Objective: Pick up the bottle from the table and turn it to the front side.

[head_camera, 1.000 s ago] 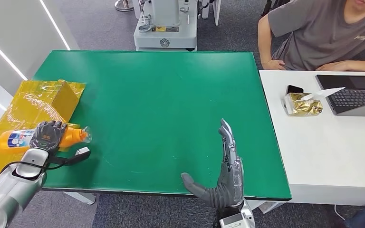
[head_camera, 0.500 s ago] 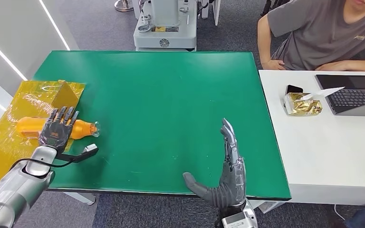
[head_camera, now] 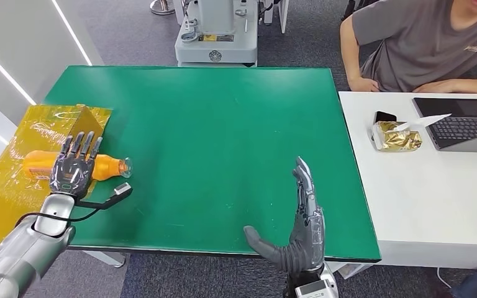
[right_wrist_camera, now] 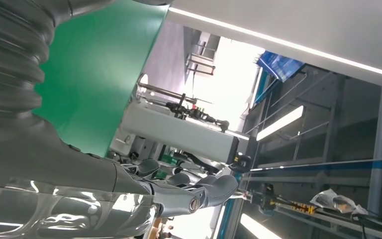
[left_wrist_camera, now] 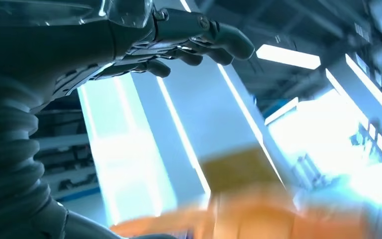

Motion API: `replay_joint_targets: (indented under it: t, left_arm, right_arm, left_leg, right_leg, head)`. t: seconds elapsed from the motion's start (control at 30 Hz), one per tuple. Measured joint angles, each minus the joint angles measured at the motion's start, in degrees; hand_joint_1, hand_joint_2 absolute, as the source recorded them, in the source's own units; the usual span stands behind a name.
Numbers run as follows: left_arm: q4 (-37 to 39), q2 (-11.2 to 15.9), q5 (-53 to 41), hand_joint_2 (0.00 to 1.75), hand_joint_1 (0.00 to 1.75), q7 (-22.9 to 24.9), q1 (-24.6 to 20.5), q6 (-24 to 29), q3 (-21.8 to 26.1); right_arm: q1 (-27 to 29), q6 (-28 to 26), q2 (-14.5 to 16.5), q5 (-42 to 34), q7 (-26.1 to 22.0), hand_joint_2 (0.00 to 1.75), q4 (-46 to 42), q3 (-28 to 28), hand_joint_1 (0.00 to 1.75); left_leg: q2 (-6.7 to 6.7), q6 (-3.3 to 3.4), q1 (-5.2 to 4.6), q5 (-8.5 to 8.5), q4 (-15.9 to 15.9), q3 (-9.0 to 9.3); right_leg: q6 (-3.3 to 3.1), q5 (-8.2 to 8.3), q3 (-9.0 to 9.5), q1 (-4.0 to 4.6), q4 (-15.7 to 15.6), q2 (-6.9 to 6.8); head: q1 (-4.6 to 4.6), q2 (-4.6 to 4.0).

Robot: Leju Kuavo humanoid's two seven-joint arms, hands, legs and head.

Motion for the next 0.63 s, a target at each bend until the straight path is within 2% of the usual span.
replay_joint_targets:
  t: [0.07,0.1,0.2,0.23,0.27,0.33,0.43,0.5,0.53,0.6,0.63]
  left_arm:
    - [-10.3,-1.8,1.0,1.75,0.0,-5.8,2.3,0.2,5.7]
    - [-15.6,-3.6,2.5,1.75,0.0,-11.9,3.0,0.3,10.0]
    - [-27.6,-11.3,11.9,1.75,0.0,-39.2,2.5,0.7,28.2]
    - [-29.9,-13.4,15.5,1.75,0.0,-46.6,1.9,0.8,34.2]
    - [-31.5,-15.1,18.8,1.75,0.0,-51.1,1.1,0.8,39.2]
    - [-33.2,-17.9,26.4,1.75,0.0,-52.5,-0.3,0.7,46.4]
    - [-32.5,-20.3,43.2,1.75,0.0,-48.6,-2.2,0.3,52.0]
    - [-30.1,-21.0,54.0,1.75,0.0,-47.9,-3.1,-1.5,52.4]
    - [-28.4,-21.1,58.3,1.75,0.0,-47.8,-3.5,-4.1,51.6]
    - [-24.7,-21.0,64.2,1.75,0.0,-47.8,-3.9,-13.4,48.6]
    - [-23.6,-21.0,65.4,1.75,0.0,-47.8,-3.9,-16.4,47.7]
  right_arm:
    - [0.0,-0.5,0.0,-0.3,0.0,1.75,0.1,0.1,0.0]
    - [0.0,-0.7,-0.1,-0.7,0.0,1.75,0.1,0.1,0.0]
    - [-0.3,-1.0,-0.2,-2.5,-0.8,1.75,0.7,0.6,0.0]
    - [-0.4,-1.0,-0.3,-3.2,-1.4,1.75,1.0,0.7,0.0]
    - [-0.4,-1.0,-0.3,-3.8,-2.0,1.75,1.3,0.8,0.0]
    - [-0.7,-1.1,-0.4,-5.0,-3.2,1.75,2.5,1.1,0.0]
    - [-1.5,-1.5,-0.4,-5.9,-4.0,1.75,4.2,1.6,0.0]
    - [-2.0,-1.6,-0.4,-6.1,-4.1,1.75,5.1,1.9,0.0]
    - [-2.2,-1.6,-0.4,-6.2,-4.1,1.75,5.5,2.0,0.0]
    - [-2.6,-1.7,-0.4,-6.3,-4.1,1.75,6.0,2.2,0.0]
    - [-2.6,-1.8,-0.4,-6.3,-4.1,1.75,6.1,2.3,0.0]
  left_leg:
    - [-0.01,0.0,-0.02,0.0,0.0,-0.03]
    - [-0.01,0.01,-0.02,0.01,0.1,-0.08]
    - [0.36,-0.02,-0.01,-0.05,0.1,-0.15]
    - [0.59,-0.04,-0.01,-0.08,0.1,-0.1]
    - [0.77,-0.06,-0.01,-0.11,0.1,-0.06]
    - [0.77,-0.07,0.0,-0.09,0.1,-0.03]
    - [0.55,-0.11,0.04,0.01,0.1,-0.04]
    - [0.32,-0.15,0.06,0.11,0.1,-0.06]
    - [0.2,-0.17,0.06,0.15,0.1,-0.08]
    - [0.06,-0.19,0.06,0.2,0.0,-0.13]
    - [0.04,-0.2,0.06,0.21,0.0,-0.14]
  right_leg:
    - [0.0,0.01,-0.05,-0.02,0.0,0.0]
    - [0.0,0.01,-0.07,-0.02,0.0,-0.01]
    - [-0.12,0.14,-0.1,-0.03,0.0,0.34]
    - [-0.17,0.19,-0.14,-0.03,0.0,0.56]
    - [-0.21,0.23,-0.18,-0.03,0.0,0.72]
    - [-0.21,0.23,-0.2,-0.02,0.0,0.72]
    - [-0.22,0.22,-0.2,0.0,0.0,0.5]
    - [-0.22,0.22,-0.19,0.01,0.1,0.32]
    - [-0.22,0.22,-0.18,0.01,0.1,0.21]
    - [-0.23,0.22,-0.17,0.01,0.1,0.08]
    - [-0.23,0.22,-0.17,0.01,0.1,0.05]
  head:
    - [-0.01,0.0]
    - [0.01,0.0]
    - [0.05,0.0]
    - [0.03,0.0]
    - [0.0,0.0]
    - [0.01,0.0]
    - [0.0,0.0]
    - [0.02,0.0]
    - [0.02,0.0]
    - [0.03,0.0]
    - [0.03,0.0]
